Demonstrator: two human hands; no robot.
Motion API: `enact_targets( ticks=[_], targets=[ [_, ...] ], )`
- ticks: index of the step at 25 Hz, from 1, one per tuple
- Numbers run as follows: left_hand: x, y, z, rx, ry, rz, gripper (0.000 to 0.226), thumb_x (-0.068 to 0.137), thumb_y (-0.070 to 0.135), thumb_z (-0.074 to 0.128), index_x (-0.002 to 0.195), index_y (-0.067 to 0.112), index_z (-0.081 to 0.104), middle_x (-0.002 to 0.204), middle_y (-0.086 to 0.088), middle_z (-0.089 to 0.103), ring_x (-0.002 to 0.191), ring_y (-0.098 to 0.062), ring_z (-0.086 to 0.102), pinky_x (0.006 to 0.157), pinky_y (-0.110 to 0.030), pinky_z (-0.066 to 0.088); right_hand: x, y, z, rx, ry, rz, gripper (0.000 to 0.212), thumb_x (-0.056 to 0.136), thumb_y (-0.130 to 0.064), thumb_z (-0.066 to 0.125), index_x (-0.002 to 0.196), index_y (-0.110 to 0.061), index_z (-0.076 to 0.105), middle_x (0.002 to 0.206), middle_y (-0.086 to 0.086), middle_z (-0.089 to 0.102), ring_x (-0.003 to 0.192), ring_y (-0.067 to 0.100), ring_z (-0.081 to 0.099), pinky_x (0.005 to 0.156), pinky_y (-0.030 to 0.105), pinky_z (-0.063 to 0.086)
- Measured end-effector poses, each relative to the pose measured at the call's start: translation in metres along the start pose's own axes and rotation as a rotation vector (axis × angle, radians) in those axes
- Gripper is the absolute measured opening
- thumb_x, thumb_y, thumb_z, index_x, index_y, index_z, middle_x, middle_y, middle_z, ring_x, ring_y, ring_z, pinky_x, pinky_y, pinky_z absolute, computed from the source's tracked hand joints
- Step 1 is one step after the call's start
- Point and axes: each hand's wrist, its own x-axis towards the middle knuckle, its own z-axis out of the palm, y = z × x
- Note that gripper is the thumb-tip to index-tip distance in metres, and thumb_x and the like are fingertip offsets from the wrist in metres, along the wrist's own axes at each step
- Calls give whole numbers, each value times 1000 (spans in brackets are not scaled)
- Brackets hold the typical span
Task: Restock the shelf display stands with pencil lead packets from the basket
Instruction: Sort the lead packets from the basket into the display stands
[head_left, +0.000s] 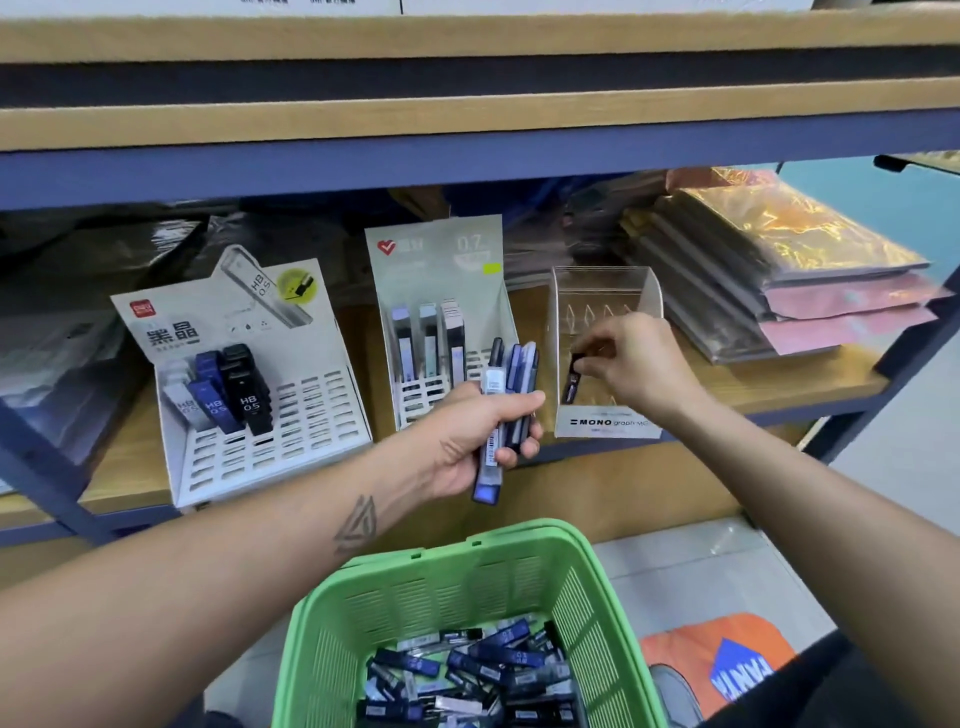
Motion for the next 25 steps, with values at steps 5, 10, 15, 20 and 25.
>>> enact_targets(
  ticks=[5, 10, 15, 20, 25],
  targets=[
    [1, 2, -5, -18, -17, -2, 18, 93, 8, 67, 104, 3, 54, 70, -16, 60, 54, -22, 56, 33, -19, 36, -1, -1, 18, -63, 1, -50, 15, 83, -4, 77, 94, -14, 81, 89, 1, 73, 82, 16, 65, 79, 27, 50],
    [-3, 1, -8, -36, -30, -34, 12, 93, 7, 66, 97, 4, 56, 71, -16, 60, 55, -22, 56, 34, -18, 36, -7, 2, 34, -259, 83, -112, 16, 85, 2, 69, 98, -6, 69, 91, 12, 68, 85, 33, 64, 70, 39, 53],
    [-7, 2, -7, -55, -52, -54, 14, 93, 4, 63, 105, 1, 55, 75, -17, 61, 57, -21, 57, 34, -17, 36, -9, -5, 25, -160, 133, -14, 16, 87, -4, 63, 97, -14, 72, 90, 5, 73, 85, 27, 67, 76, 38, 55],
    [-17, 9, -13, -60, -83, -5, 20, 97, 0, 53, 117, 0, 54, 84, -22, 66, 59, -23, 61, 34, -17, 36, -17, -52, 16, 745, -177, 253, 15, 94, -8, 67, 107, -4, 72, 92, 12, 73, 76, 19, 68, 69, 31, 60],
    [-32, 15, -26, -25, -26, 35, 15, 97, 0, 54, 111, 1, 60, 88, -24, 69, 64, -27, 68, 33, -16, 35, -15, -64, 19, 1043, -328, 349, 20, 90, 13, 61, 108, 6, 69, 99, 23, 73, 87, 29, 71, 88, 38, 59]
  ],
)
